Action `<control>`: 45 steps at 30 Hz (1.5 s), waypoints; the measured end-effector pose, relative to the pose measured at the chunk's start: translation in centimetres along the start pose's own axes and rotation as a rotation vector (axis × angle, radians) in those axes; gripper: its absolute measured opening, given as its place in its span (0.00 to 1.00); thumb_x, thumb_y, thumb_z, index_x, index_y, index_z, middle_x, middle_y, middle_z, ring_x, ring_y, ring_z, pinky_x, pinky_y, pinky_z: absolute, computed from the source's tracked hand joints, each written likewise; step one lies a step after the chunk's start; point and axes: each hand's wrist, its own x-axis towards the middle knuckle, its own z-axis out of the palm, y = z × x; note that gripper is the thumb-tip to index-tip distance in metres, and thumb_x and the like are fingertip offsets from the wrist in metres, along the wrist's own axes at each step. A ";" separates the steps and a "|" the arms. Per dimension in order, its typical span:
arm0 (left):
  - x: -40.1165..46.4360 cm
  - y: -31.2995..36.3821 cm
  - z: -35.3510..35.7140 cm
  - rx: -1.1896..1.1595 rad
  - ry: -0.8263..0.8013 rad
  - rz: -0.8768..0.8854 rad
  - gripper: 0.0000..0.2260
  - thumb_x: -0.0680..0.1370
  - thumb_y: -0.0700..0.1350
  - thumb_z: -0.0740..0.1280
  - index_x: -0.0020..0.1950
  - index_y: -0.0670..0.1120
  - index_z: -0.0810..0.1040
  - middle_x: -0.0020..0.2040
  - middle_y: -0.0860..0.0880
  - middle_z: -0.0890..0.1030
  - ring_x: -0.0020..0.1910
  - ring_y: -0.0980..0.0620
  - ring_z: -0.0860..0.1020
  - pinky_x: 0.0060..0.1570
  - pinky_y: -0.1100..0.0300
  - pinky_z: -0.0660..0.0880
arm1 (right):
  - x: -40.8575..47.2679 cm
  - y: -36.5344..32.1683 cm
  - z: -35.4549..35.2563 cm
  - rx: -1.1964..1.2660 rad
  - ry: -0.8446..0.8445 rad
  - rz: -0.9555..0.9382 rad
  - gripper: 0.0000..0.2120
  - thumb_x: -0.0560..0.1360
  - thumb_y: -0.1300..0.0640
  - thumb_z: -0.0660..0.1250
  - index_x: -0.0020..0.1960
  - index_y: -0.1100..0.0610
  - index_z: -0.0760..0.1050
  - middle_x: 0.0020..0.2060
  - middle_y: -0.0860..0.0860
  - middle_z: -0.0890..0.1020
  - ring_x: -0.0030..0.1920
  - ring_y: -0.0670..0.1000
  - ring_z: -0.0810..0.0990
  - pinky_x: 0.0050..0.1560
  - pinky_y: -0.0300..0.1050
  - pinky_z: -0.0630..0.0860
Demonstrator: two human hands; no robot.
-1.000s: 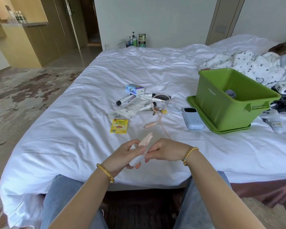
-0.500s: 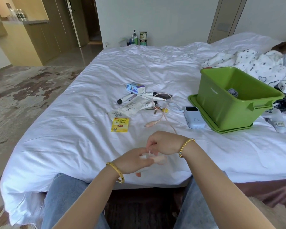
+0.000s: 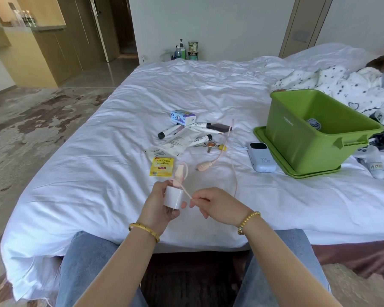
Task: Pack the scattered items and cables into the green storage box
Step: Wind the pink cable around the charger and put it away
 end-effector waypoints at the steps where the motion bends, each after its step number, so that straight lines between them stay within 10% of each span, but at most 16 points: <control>1: -0.1 0.0 0.1 -0.012 -0.020 0.005 0.10 0.76 0.50 0.58 0.40 0.48 0.76 0.35 0.48 0.75 0.26 0.49 0.75 0.21 0.67 0.64 | 0.1 0.2 0.2 0.007 -0.004 0.011 0.11 0.78 0.56 0.58 0.43 0.54 0.78 0.25 0.46 0.74 0.27 0.41 0.71 0.34 0.36 0.68; 5: -0.2 -0.1 0.5 0.213 -0.004 0.068 0.16 0.76 0.60 0.60 0.36 0.50 0.74 0.37 0.55 0.79 0.27 0.51 0.75 0.25 0.65 0.63 | 0.0 1.1 0.4 0.007 -0.016 0.055 0.12 0.78 0.55 0.59 0.45 0.55 0.80 0.25 0.46 0.73 0.23 0.38 0.70 0.31 0.34 0.66; 9: 0.1 -0.4 0.0 0.197 -0.014 0.058 0.07 0.75 0.50 0.64 0.43 0.49 0.78 0.39 0.50 0.74 0.25 0.51 0.73 0.20 0.67 0.60 | 0.2 1.9 -0.1 0.009 -0.023 0.078 0.11 0.78 0.54 0.60 0.45 0.54 0.81 0.25 0.46 0.72 0.22 0.39 0.69 0.28 0.30 0.65; 17: -0.3 -0.2 -0.8 0.670 -0.433 0.009 0.05 0.70 0.52 0.67 0.42 0.53 0.78 0.39 0.53 0.79 0.27 0.52 0.76 0.23 0.67 0.62 | 1.1 2.3 -3.4 0.004 0.046 0.186 0.13 0.72 0.53 0.69 0.29 0.51 0.77 0.20 0.44 0.68 0.22 0.42 0.64 0.25 0.33 0.60; 24: -0.3 -0.7 0.7 0.986 -0.340 0.072 0.15 0.76 0.54 0.64 0.61 0.56 0.67 0.43 0.52 0.77 0.26 0.55 0.77 0.21 0.69 0.65 | 0.9 0.0 -3.9 0.087 0.071 0.146 0.14 0.74 0.52 0.67 0.31 0.53 0.77 0.31 0.52 0.72 0.29 0.47 0.67 0.31 0.37 0.64; 29: -0.1 -0.7 0.8 0.688 -0.140 0.050 0.08 0.79 0.55 0.60 0.54 0.55 0.76 0.46 0.53 0.75 0.29 0.54 0.78 0.23 0.67 0.66 | 0.1 -1.4 -2.6 0.135 0.096 0.009 0.15 0.78 0.58 0.61 0.44 0.70 0.77 0.26 0.48 0.66 0.27 0.45 0.63 0.28 0.35 0.60; 36: -0.3 -0.4 1.0 0.073 -0.085 -0.030 0.09 0.80 0.51 0.59 0.52 0.48 0.75 0.33 0.50 0.79 0.26 0.54 0.73 0.20 0.69 0.65 | -0.4 -1.5 -0.7 0.143 0.053 -0.046 0.12 0.78 0.59 0.60 0.45 0.60 0.82 0.23 0.47 0.65 0.20 0.42 0.62 0.23 0.32 0.60; 45: -0.4 -0.7 0.2 0.314 -0.106 0.005 0.11 0.76 0.55 0.62 0.48 0.49 0.76 0.38 0.49 0.76 0.28 0.52 0.76 0.29 0.63 0.65 | -0.6 -0.3 -1.8 0.033 -0.117 0.077 0.11 0.76 0.56 0.62 0.44 0.59 0.82 0.22 0.44 0.69 0.20 0.40 0.66 0.26 0.30 0.64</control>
